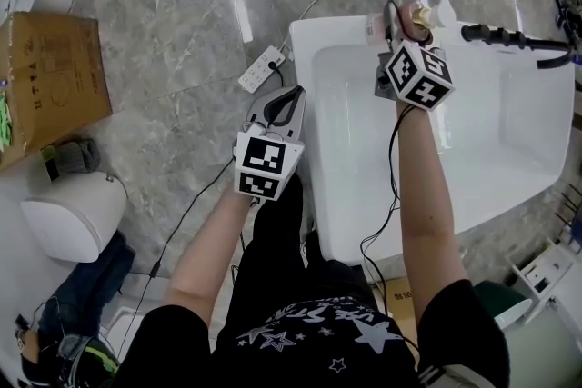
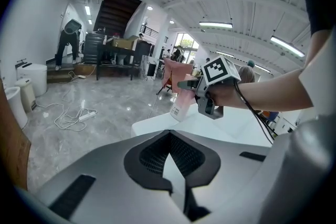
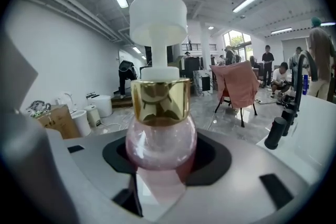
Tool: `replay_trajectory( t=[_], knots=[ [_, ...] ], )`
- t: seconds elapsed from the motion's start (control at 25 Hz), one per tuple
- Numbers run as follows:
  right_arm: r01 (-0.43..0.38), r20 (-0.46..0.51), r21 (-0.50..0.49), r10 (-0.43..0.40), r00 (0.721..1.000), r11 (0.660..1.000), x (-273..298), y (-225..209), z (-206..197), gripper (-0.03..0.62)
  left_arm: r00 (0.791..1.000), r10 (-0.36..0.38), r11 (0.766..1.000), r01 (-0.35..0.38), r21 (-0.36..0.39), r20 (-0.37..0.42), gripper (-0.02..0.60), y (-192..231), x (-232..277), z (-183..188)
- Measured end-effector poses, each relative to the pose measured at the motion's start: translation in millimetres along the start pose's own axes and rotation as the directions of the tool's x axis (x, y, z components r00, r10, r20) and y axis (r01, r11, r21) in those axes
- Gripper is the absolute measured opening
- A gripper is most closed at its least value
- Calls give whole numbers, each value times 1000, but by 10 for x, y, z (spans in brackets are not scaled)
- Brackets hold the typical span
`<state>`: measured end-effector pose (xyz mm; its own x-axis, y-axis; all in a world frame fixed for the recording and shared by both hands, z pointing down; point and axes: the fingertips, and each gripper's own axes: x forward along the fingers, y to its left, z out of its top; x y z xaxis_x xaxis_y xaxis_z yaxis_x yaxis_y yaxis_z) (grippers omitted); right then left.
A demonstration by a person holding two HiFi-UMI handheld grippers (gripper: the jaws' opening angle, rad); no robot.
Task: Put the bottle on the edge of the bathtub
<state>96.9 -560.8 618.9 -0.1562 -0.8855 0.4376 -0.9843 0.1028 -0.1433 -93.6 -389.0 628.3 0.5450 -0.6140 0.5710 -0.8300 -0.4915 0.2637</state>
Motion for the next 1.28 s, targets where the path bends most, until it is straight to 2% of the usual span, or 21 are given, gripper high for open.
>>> replay_trajectory(
  t=[0.2, 0.4, 0.6, 0.84, 1.04, 1.16, 1.28],
  knots=[
    [2, 10, -79, -1, 1000, 997, 8, 149, -23, 225, 1000, -9, 1000, 9, 1, -4, 15, -18, -37, -42],
    [0, 3, -15, 0, 1000, 1000, 0, 162, -49, 230, 1000, -14, 1000, 14, -15, -12, 15, -28, -94, -99],
    [-3, -26, 9, 4, 1000, 1000, -203, 135, -50, 272, 1000, -9, 1000, 9, 6, -13, 15, -37, -177, -46],
    [-39, -24, 44, 40, 999, 998, -793, 164, -48, 278, 1000, 1, 1000, -1, 7, -17, 15, -191, -341, 66],
    [-67, -29, 72, 69, 997, 995, -1433, 50, -40, 278, 1000, 19, 999, -20, 36, 14, 15, -579, -546, 229],
    [-75, -31, 81, 77, 997, 994, -1904, -19, -30, 276, 999, 26, 1000, -27, 16, 44, 15, -855, -773, 283],
    [-88, -23, 79, 90, 996, 993, -2380, -80, 28, 230, 998, 16, 1000, -17, 23, 65, 15, -1176, -989, 327]
  ],
)
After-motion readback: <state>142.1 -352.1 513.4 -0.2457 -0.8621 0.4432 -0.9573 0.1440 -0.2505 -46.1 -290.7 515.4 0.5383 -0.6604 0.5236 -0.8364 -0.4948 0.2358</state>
